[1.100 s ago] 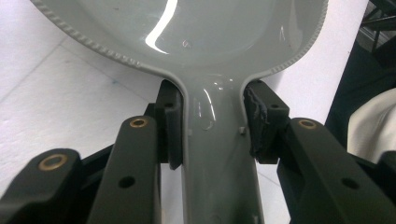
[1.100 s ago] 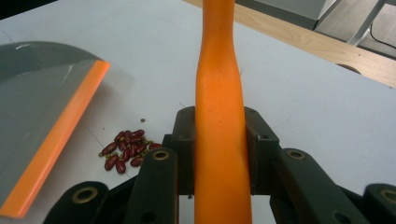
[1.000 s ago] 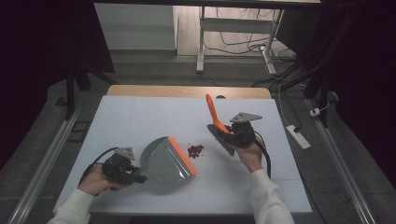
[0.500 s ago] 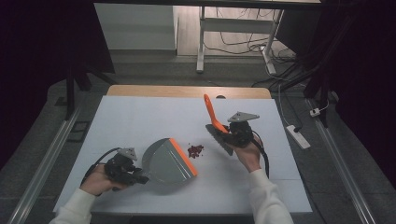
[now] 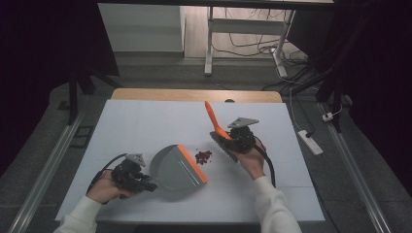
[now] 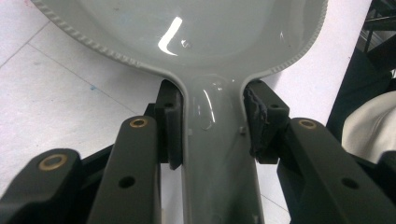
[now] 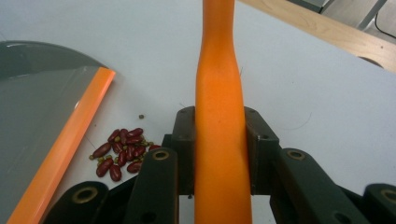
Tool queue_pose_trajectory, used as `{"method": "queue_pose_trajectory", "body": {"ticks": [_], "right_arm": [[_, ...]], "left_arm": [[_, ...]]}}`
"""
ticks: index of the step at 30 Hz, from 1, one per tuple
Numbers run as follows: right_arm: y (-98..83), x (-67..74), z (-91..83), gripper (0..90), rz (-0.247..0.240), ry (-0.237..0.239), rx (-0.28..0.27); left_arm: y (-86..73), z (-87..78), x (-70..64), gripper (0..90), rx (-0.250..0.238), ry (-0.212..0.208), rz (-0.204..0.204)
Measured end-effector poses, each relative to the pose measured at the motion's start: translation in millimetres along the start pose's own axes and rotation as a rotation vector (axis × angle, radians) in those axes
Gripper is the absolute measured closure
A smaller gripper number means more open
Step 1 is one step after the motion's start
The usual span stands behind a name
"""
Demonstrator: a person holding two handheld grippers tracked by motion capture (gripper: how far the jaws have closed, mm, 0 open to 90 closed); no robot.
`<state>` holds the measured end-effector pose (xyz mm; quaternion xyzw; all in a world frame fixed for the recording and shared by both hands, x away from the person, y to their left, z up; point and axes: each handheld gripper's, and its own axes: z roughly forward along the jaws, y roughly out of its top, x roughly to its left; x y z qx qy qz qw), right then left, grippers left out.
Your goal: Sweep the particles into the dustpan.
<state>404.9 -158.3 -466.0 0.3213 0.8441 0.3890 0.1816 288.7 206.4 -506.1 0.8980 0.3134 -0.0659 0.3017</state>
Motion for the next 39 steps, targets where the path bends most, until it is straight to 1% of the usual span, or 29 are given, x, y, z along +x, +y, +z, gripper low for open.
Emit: {"method": "queue_pose_trajectory", "body": {"ticks": [11,14,19,24,28,31,39], "right_arm": [[-2.0,1.7,10.9,70.1,0.001,-0.002,0.034],[-2.5,2.9,14.0,70.1,0.005,0.006,0.041],[-1.8,6.7,17.2,70.1,-0.008,0.012,0.048],[-0.9,8.5,19.6,70.1,-0.010,0.012,0.054],[0.6,10.5,22.9,70.2,-0.024,0.010,0.066],[2.3,13.7,27.3,70.2,-0.026,0.014,0.078],[4.1,16.6,32.1,70.2,-0.028,0.016,0.084]], "left_arm": [[0.4,1.5,0.0,61.3,0.006,-0.008,-0.004],[0.6,2.2,-0.3,61.3,0.009,-0.014,-0.001],[0.8,3.1,-0.7,61.3,0.014,-0.019,0.000],[1.1,4.1,-0.2,61.3,0.020,-0.021,-0.004],[1.4,5.9,-0.3,61.3,0.023,-0.028,-0.005],[1.6,6.3,-0.4,61.3,0.022,-0.032,-0.005],[1.9,6.6,0.2,61.3,0.022,-0.040,-0.009]]}}
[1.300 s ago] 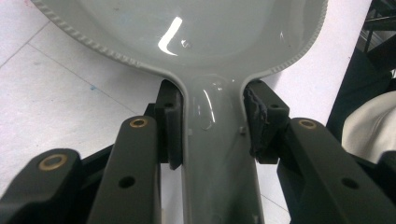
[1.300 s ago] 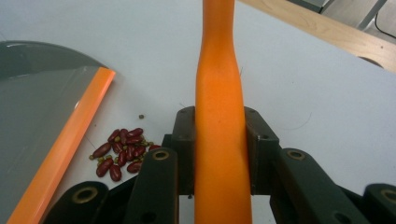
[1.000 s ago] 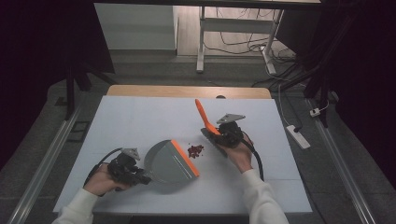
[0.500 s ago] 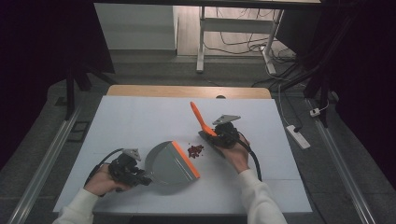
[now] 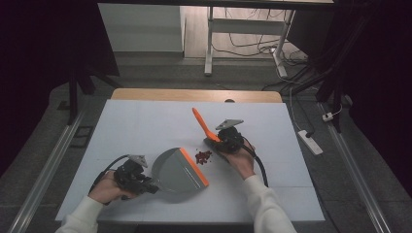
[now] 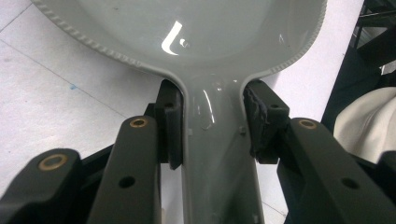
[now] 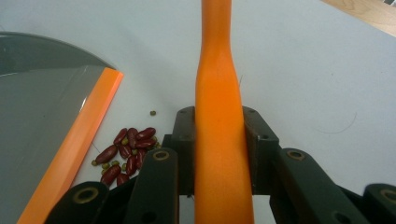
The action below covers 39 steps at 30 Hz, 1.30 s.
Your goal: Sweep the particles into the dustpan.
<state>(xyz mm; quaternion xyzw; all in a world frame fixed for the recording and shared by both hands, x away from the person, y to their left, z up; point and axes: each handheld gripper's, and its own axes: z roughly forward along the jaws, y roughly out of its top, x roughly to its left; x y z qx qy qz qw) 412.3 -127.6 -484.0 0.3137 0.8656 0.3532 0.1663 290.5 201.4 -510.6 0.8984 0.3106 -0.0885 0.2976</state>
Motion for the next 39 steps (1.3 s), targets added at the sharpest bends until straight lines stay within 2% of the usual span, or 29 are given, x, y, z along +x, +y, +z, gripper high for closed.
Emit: {"method": "queue_pose_trajectory", "body": {"ticks": [17,23,32,36,39], "right_arm": [[4.4,14.2,6.5,70.1,-0.034,0.026,0.008],[6.1,20.2,8.1,70.1,-0.066,0.032,0.013],[7.1,23.9,8.9,70.1,-0.087,0.045,0.015],[7.9,28.6,9.0,70.1,-0.123,0.061,0.022],[8.4,30.2,8.9,70.0,-0.119,0.075,0.025]], "left_arm": [[0.8,1.5,0.7,61.3,0.003,-0.005,0.001],[0.9,1.5,0.7,61.3,0.002,-0.006,0.001],[1.0,1.6,0.9,61.3,0.003,-0.006,0.001],[1.1,1.6,0.8,61.3,0.004,-0.005,0.002],[1.1,1.5,0.9,61.3,0.004,-0.006,0.002]]}}
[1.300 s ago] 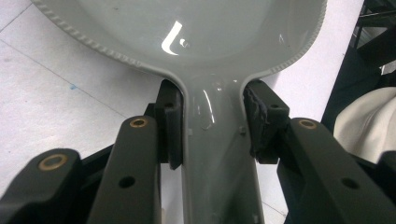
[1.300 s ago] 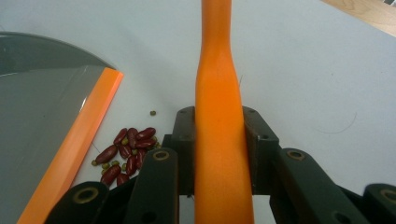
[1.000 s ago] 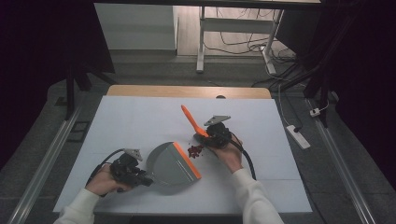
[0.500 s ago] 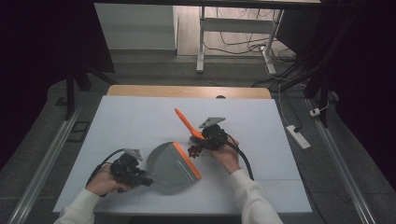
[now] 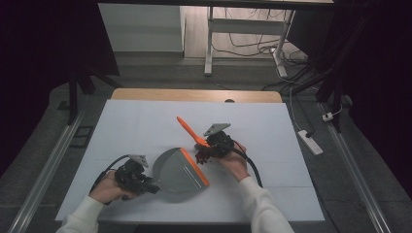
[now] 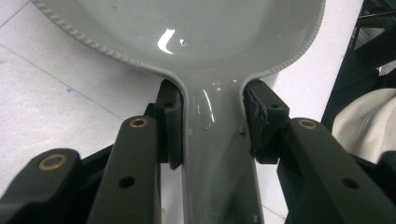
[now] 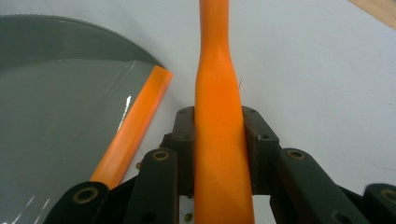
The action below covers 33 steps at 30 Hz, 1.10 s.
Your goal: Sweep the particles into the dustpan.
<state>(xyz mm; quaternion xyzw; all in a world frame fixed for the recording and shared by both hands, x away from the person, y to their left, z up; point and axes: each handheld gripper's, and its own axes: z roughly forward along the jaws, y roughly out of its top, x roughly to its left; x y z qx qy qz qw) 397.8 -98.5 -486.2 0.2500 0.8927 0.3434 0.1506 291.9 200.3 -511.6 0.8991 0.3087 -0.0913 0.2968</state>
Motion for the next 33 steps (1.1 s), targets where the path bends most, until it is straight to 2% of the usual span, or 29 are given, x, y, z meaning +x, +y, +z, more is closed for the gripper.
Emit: {"method": "queue_pose_trajectory", "body": {"ticks": [9,11,23,26,33], "right_arm": [[1.3,2.7,0.2,70.1,-0.015,0.015,0.000],[1.6,3.7,0.6,70.1,-0.002,0.039,-0.006],[4.0,10.4,2.4,70.0,-0.026,0.034,-0.004],[4.6,12.6,3.9,70.0,-0.019,0.035,-0.011],[6.4,20.0,4.9,70.0,-0.061,0.044,-0.005]], "left_arm": [[0.0,0.0,-0.1,61.3,0.001,0.002,0.001],[0.0,-0.1,0.0,61.2,-0.001,0.001,0.000],[0.4,0.6,-0.9,61.3,-0.003,0.002,-0.009],[0.3,0.6,-1.1,61.3,-0.002,0.001,-0.011],[-0.1,0.5,-1.0,61.3,-0.001,0.002,-0.010]]}}
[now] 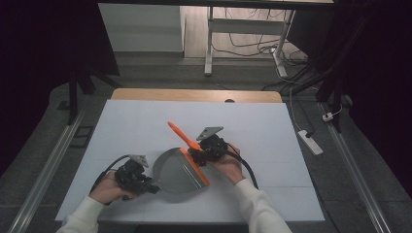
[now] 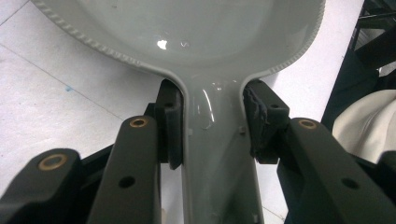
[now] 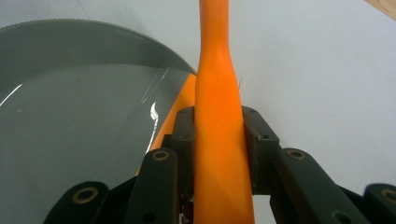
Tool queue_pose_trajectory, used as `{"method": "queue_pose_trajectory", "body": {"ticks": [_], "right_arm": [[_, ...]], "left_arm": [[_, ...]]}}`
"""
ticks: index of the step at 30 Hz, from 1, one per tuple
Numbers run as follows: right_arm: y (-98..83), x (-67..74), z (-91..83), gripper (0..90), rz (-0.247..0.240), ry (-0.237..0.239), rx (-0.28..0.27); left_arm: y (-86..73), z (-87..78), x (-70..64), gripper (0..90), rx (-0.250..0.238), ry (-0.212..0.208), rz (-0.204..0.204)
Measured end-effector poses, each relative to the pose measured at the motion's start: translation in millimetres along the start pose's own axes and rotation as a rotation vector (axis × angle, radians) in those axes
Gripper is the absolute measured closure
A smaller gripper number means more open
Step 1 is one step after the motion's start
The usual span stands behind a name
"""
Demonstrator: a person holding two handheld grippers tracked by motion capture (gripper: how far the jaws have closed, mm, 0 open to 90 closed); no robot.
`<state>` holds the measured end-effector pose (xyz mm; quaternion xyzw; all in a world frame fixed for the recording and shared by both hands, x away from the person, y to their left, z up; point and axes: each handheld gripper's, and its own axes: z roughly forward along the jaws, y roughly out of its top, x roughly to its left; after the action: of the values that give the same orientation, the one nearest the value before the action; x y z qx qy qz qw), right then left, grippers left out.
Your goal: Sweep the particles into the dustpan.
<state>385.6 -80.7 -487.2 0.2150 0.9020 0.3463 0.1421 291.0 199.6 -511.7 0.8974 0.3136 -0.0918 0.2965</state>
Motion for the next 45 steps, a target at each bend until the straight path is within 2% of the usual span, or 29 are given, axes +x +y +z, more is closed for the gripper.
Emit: {"method": "queue_pose_trajectory", "body": {"ticks": [6,9,19,22,25,28,29,34,41,45], "right_arm": [[0.6,3.4,0.2,70.0,0.003,0.010,-0.001],[1.5,5.4,0.9,70.0,-0.014,0.014,-0.003],[2.7,11.0,1.6,70.0,-0.007,0.039,-0.010],[3.4,10.3,-0.5,70.1,0.017,0.086,-0.047],[5.2,10.0,-3.9,70.1,0.020,0.102,-0.066],[7.1,9.3,-9.9,70.1,0.021,0.084,-0.080],[7.2,6.2,-14.8,70.1,0.034,0.071,-0.098],[2.9,-5.5,-23.9,70.1,0.085,0.005,-0.098],[-5.6,-14.5,-19.5,70.1,0.110,-0.071,-0.060],[-9.5,-20.6,-18.5,70.1,0.126,-0.112,-0.060]], "left_arm": [[0.2,0.8,0.2,61.2,0.001,-0.001,0.001],[0.0,1.1,-0.2,61.2,0.002,0.002,0.000],[-0.4,1.3,-0.4,61.2,0.004,0.003,0.001],[-0.6,1.4,-0.3,61.2,0.004,0.002,-0.001],[-0.6,1.2,-0.3,61.2,0.004,0.001,0.000],[-0.6,1.1,-0.1,61.2,0.004,0.001,-0.001],[-0.6,1.1,0.0,61.2,0.004,0.000,0.000],[-0.7,0.9,0.3,61.2,0.006,0.001,0.004],[-2.2,-1.1,-0.3,61.2,0.008,-0.002,0.001],[-4.2,-2.9,-0.6,61.2,0.008,0.000,0.004]]}}
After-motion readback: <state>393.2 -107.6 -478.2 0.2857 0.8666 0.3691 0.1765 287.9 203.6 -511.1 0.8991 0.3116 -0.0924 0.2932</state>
